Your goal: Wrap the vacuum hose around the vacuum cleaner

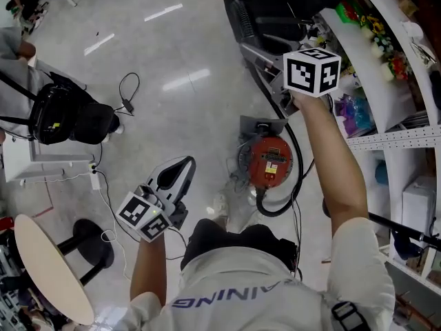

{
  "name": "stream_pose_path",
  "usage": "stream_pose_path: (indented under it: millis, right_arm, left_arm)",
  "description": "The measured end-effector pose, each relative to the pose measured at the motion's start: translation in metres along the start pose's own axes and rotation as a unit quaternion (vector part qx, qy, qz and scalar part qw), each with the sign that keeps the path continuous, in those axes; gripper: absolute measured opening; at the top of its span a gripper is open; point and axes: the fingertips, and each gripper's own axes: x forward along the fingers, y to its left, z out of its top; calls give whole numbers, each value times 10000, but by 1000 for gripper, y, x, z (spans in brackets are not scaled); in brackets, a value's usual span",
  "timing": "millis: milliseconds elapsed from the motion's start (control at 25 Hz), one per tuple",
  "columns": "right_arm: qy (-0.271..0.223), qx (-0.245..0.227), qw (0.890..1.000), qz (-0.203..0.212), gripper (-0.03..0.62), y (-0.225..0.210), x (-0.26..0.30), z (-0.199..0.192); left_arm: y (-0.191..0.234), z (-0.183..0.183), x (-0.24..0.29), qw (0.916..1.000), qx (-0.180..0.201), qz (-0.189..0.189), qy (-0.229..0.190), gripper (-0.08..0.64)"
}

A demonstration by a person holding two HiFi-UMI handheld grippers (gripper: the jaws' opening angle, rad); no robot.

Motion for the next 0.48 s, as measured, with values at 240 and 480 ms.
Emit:
stream_pose_path:
  millis: [240, 480]
  right_arm:
    - [358, 163, 9985, 387, 240, 54, 2, -65]
    - [687, 140, 9953, 672, 239, 109, -12, -125]
  left_arm:
    - [7, -4, -16, 9999, -74, 47, -81, 17]
    - [14, -6, -32, 9998, -34, 165, -130, 17]
